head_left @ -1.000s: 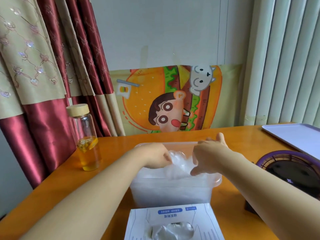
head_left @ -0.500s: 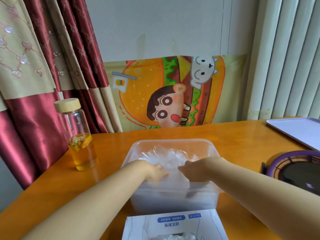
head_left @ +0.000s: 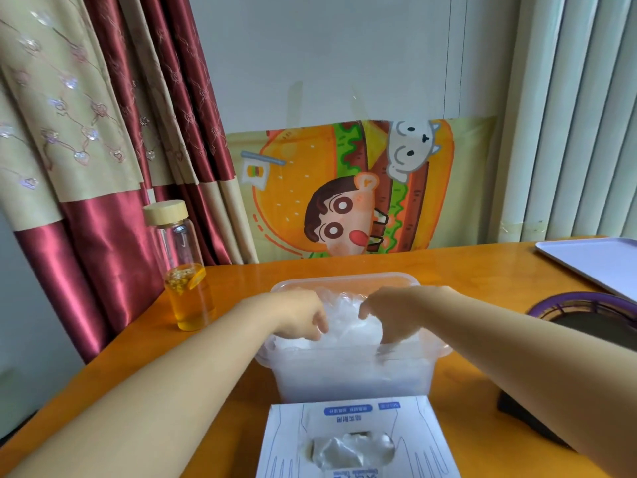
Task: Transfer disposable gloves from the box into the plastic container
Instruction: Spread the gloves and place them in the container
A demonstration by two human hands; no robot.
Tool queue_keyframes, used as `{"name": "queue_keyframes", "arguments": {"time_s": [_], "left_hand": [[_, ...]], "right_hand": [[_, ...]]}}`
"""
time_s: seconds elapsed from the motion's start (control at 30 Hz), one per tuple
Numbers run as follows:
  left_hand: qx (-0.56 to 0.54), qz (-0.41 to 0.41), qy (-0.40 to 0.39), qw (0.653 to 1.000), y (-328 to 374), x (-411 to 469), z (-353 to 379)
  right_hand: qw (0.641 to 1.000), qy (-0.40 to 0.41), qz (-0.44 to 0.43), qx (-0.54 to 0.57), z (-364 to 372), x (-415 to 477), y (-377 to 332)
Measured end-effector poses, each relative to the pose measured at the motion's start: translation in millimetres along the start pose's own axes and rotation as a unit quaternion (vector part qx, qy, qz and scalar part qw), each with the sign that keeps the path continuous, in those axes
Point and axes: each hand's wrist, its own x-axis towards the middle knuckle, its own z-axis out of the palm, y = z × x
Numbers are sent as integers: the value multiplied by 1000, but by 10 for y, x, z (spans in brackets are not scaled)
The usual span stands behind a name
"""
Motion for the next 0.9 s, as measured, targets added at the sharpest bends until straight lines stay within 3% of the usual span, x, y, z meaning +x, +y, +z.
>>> {"name": "queue_keyframes", "arguments": {"time_s": [0.13, 0.27, 0.37, 0.47, 0.63, 0.77, 0.9], "left_hand": [[2, 19, 68, 998, -40, -152, -22], [-91, 36, 244, 965, -37, -452, 36], [-185, 86, 314, 927, 76, -779, 211], [-176, 103, 208, 956, 203, -1030, 486], [-93, 76, 39, 992, 237, -1106, 908], [-124, 82, 20, 989, 223, -1129, 1068], [-124, 82, 3, 989, 206, -1137, 1124]], "right_hand": [[991, 115, -33, 55, -84, -264, -23], [950, 264, -95, 134, -39, -604, -153], [948, 239, -150, 148, 111, -815, -339], [974, 111, -169, 106, 394, -901, -492], [986, 68, -140, 67, 742, -755, -595], [986, 88, -138, -18, 839, -598, -698], [982, 100, -161, -5, 798, -635, -702]]}}
